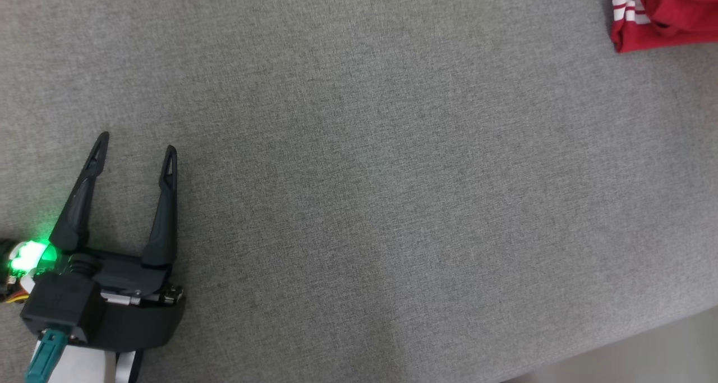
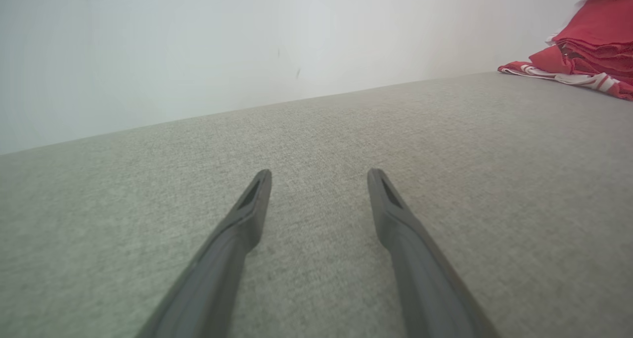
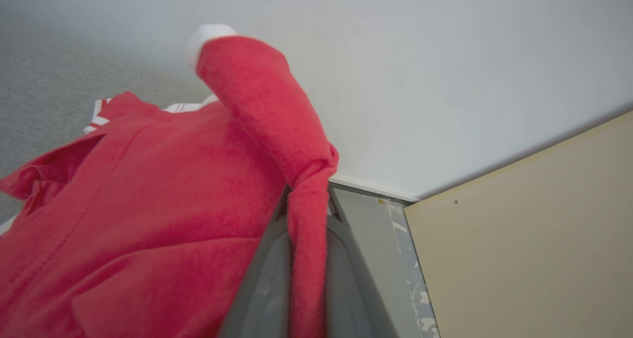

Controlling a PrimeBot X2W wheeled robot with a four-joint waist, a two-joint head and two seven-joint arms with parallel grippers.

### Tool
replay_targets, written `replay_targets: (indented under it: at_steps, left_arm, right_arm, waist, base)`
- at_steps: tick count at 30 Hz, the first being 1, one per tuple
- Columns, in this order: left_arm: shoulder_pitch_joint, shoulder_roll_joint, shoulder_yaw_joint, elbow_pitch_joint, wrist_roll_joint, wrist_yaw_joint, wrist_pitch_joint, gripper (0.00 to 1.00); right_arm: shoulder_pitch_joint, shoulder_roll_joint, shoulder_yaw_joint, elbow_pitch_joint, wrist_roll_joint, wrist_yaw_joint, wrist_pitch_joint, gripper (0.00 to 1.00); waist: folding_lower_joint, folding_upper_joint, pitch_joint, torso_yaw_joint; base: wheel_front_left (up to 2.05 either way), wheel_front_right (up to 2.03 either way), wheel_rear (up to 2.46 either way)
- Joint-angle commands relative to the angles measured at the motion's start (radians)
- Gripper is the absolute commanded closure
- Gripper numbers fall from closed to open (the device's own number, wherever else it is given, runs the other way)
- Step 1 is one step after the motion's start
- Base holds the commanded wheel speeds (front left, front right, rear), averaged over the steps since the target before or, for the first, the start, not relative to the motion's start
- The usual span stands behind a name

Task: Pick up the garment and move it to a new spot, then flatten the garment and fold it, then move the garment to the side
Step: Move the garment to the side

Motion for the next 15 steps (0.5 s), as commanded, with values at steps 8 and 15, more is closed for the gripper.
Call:
replay_targets:
  at_steps: [8, 15]
  left_arm:
    - [-0.006, 0.003, -0.016, 0.051, -0.005, 0.005, 0.011, 0.00]
    - [-0.008, -0.003, -0.024, 0.054, -0.009, 0.018, 0.010, 0.00]
  right_arm:
    - [-0.048, 0.003, -0.003, 0.088, 0.004, -0.004, -0.034, 1.00]
    - [-0.114, 0.020, -0.043, 0.213, -0.074, -0.004, -0.112, 0.00]
  waist:
    - [0.0003, 0.0004, 0.041, 0.016]
    - [0.0003, 0.0004, 0.043, 0.039]
  base:
    - [0.00, 0.00, 0.00]
    - [0.00, 0.00, 0.00]
